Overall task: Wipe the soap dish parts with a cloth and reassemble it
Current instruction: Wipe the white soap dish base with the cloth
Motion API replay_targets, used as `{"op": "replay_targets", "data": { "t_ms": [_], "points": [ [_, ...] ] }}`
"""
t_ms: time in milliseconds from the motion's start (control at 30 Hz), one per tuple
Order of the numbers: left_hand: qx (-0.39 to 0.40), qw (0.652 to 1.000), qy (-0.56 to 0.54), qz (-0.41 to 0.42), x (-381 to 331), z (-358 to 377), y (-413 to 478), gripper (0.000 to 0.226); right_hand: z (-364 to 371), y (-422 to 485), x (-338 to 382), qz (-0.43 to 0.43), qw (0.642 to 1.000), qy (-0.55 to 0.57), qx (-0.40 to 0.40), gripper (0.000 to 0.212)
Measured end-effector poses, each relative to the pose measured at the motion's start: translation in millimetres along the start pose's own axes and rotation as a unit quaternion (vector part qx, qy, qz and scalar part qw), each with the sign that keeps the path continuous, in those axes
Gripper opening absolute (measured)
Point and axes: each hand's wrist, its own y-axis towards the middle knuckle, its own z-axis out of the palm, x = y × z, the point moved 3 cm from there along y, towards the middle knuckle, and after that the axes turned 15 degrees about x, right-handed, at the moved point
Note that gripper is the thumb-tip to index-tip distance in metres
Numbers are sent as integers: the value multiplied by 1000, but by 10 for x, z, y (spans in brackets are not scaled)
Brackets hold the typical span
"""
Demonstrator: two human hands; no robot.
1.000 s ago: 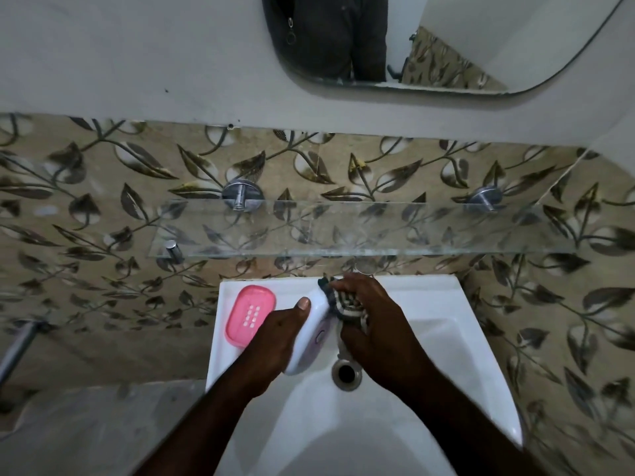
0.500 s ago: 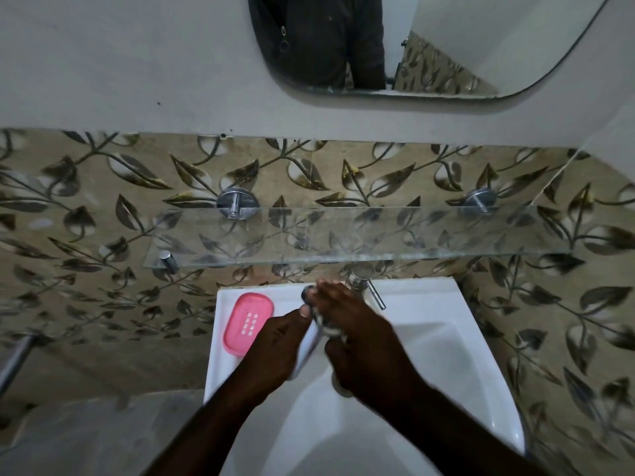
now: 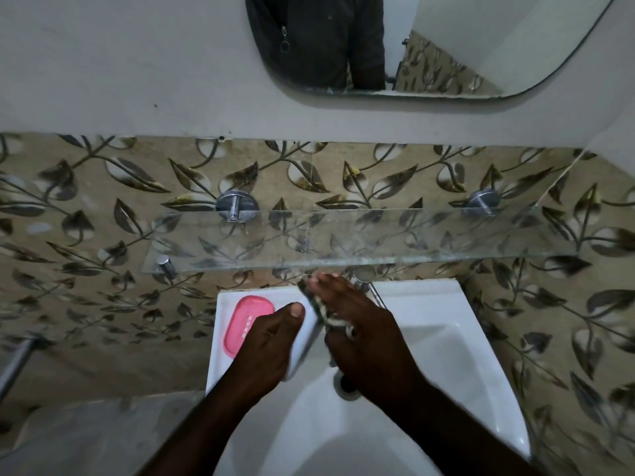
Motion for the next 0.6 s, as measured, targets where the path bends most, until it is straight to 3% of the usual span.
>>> {"op": "replay_targets", "data": {
  "t_ms": [67,133,233,300,367,400,500,600],
  "points": [
    [-1,1000,-17,-10,7,14,-30,44,-78,36,-105,82,993,84,-23,65],
    [7,999,-20,-32,36,21,-37,51,-93,24,-142,108,990,91,-21,65],
    [7,998,-17,-56,6,26,-10,44,5,-2,37,20,1000,-10,0,55],
    [-8,999,-34,-22,-31,28,-19,52,2,29,85,-18,999,-44,6,55],
    [-32,998,-54,-23,-51,24,-36,61,-69,79,51,11,1000,17,-10,60],
    [-43,997,-63,-26,-62,20,-46,53,-105,101,21,58,995,83,-3,64],
    [-35,996,-84,-25,-66,31,-23,32,-93,111,-164,190,940,277,53,63],
    [-58,983,-168,-43,-54,15,-12,33,-59,100,-264,204,934,290,47,65]
  ]
}}
